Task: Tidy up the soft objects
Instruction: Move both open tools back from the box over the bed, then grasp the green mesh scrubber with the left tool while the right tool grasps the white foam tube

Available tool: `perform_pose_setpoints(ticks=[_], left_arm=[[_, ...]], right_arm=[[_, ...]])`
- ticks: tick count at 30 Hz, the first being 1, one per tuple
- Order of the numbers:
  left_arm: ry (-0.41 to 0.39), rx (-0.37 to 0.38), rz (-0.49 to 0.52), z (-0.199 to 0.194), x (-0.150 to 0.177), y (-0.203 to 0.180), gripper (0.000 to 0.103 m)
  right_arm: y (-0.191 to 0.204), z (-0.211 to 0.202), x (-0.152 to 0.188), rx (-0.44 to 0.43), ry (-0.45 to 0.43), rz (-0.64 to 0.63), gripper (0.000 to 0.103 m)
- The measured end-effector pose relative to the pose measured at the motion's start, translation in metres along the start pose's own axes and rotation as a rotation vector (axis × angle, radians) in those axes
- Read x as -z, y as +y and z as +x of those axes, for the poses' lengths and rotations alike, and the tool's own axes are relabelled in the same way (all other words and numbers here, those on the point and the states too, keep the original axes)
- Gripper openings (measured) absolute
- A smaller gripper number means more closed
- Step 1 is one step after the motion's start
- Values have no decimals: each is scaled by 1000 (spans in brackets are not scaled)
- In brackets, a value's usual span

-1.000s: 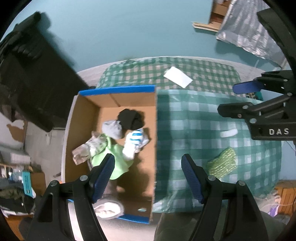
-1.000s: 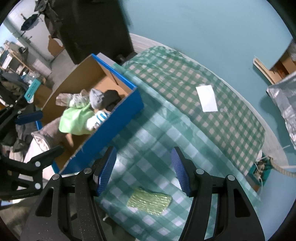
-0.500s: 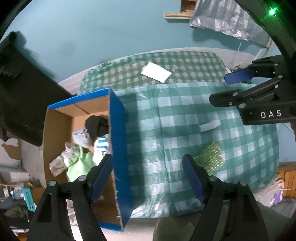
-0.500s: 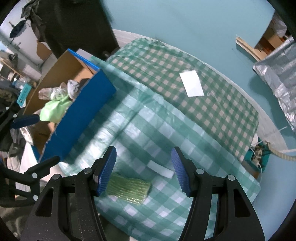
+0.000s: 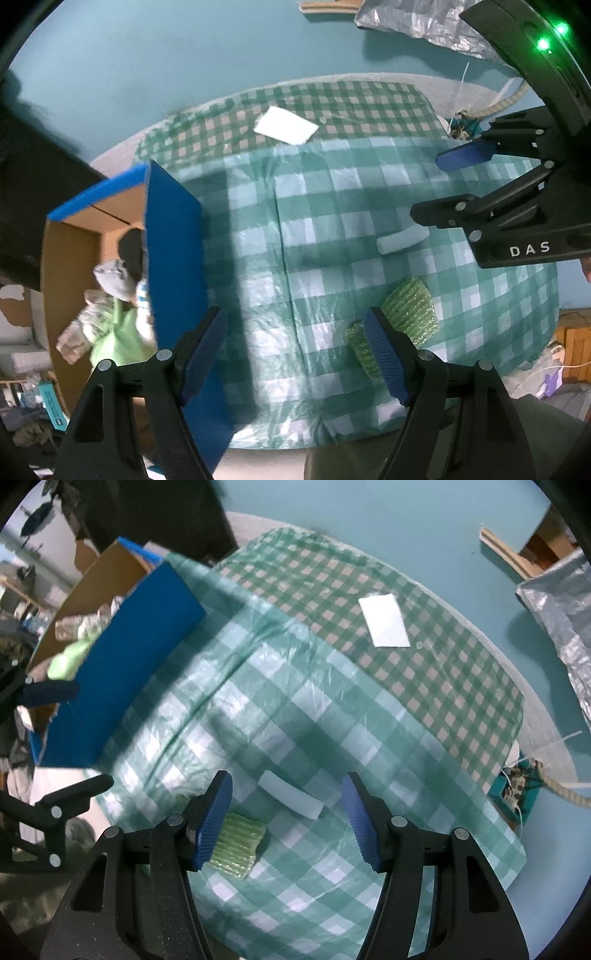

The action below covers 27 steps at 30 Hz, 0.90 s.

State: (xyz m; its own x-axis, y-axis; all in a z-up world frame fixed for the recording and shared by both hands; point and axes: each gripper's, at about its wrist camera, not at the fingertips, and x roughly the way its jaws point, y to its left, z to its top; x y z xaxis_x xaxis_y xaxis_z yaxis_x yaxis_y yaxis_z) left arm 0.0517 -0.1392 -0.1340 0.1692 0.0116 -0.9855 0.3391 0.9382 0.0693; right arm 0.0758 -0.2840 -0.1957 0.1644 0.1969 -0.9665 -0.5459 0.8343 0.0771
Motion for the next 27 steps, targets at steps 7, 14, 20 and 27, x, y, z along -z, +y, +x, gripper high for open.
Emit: perform_pose_setpoints(ticks=[7,14,20,27], left_arm=[[40,7,21,26,11,-12,78],[63,31,19,50,18,-17,78],[80,46,34,61,21,-22,78],[93,51,53,63,20,-25,78]], right_arm=[[7,42,5,12,80,-137,63],[12,75,16,35,146,-236,63],[13,88,22,61,157,-268,63],[13,94,23,66,162,-275,42]])
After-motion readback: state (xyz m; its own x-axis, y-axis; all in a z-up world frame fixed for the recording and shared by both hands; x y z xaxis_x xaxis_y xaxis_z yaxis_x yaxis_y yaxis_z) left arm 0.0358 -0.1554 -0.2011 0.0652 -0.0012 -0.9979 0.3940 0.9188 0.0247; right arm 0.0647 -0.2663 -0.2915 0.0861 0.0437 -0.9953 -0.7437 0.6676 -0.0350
